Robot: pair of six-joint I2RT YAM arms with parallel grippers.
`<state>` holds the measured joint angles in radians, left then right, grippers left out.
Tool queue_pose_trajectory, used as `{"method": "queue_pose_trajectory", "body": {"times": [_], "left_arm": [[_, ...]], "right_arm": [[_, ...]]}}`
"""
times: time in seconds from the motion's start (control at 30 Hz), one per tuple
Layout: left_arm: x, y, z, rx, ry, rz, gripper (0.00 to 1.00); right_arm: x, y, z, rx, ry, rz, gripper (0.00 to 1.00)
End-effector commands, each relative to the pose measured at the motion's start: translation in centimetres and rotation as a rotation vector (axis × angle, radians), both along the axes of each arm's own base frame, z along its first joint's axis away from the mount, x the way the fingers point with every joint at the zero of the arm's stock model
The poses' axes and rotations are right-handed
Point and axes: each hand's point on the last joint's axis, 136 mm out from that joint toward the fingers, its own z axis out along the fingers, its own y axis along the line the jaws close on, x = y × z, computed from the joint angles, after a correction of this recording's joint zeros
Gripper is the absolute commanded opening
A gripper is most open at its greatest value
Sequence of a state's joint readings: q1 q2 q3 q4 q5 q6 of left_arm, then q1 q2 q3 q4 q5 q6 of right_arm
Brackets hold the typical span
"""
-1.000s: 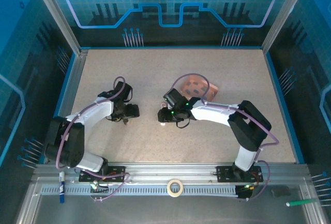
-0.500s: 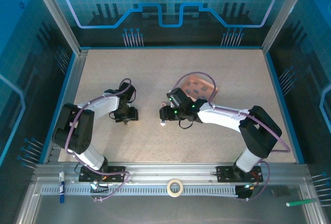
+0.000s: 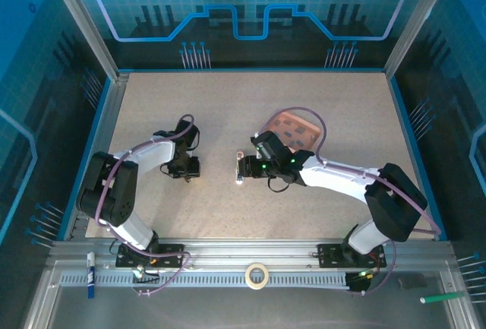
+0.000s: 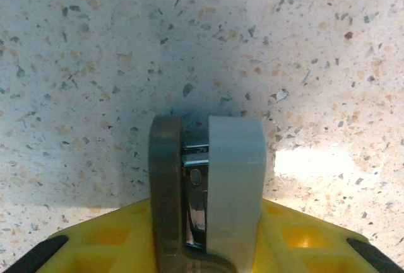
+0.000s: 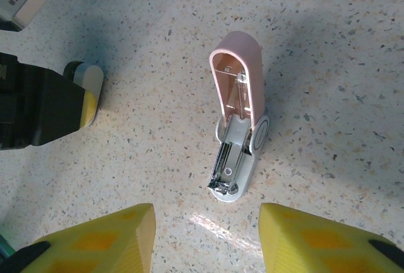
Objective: Load the staples into the stapler
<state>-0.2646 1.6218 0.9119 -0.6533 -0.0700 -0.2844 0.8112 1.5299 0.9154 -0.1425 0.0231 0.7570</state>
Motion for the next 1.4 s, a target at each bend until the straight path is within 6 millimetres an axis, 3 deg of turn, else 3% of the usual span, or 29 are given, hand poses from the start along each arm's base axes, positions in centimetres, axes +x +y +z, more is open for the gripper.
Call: {"method": "queue_pose_trajectory", "body": {"times": [0.0, 0.07, 0.1, 0.3, 0.43, 0.57, 0.73, 0.93, 1.2, 1.37], "left_arm": [[0.6, -0.8, 2.0, -0.049, -0.060, -0.048, 0.36], [0.8, -1.6, 3.2, -0.098, -0.104, -0.086, 0.36], [1.0, -2.2, 3.9, -0.128, -0.129, -0.107, 0.36], [0.9, -8.0, 10.3, -0.447, -0.337, -0.388, 0.36], [-0.8, -10.8, 14.4, -0.576, -0.436, -0.639, 0.35], [-4.0, -13.2, 17.0, -0.636, -0.496, -0.953, 0.37], [-6.0, -14.4, 18.6, -0.681, -0.604, -1.171, 0.38], [-8.2, -15.4, 18.4, -0.637, -0.648, -1.387, 0.37], [-9.5, -16.5, 18.3, -0.640, -0.651, -1.496, 0.37], [-9.9, -17.0, 18.7, -0.660, -0.665, -1.517, 0.37]], "right_arm": [[0.7, -0.5, 1.5, 0.024, -0.075, 0.001, 0.48], [1.1, -0.7, 2.8, 0.036, -0.125, 0.016, 0.48], [0.8, -1.3, 2.3, 0.022, -0.134, 0.027, 0.49], [0.6, -2.3, 6.2, 0.001, -0.370, 0.226, 0.50], [-1.3, -2.6, 8.9, -0.037, -0.572, 0.472, 0.52], [-3.5, -3.1, 11.0, -0.052, -0.771, 0.671, 0.55], [-6.0, -2.9, 12.2, -0.046, -0.928, 0.878, 0.59], [-8.0, -1.2, 12.7, 0.060, -0.879, 1.043, 0.59], [-9.0, 1.5, 13.5, 0.221, -0.843, 1.142, 0.58], [-9.9, 2.9, 12.7, 0.272, -0.767, 1.194, 0.58]]}}
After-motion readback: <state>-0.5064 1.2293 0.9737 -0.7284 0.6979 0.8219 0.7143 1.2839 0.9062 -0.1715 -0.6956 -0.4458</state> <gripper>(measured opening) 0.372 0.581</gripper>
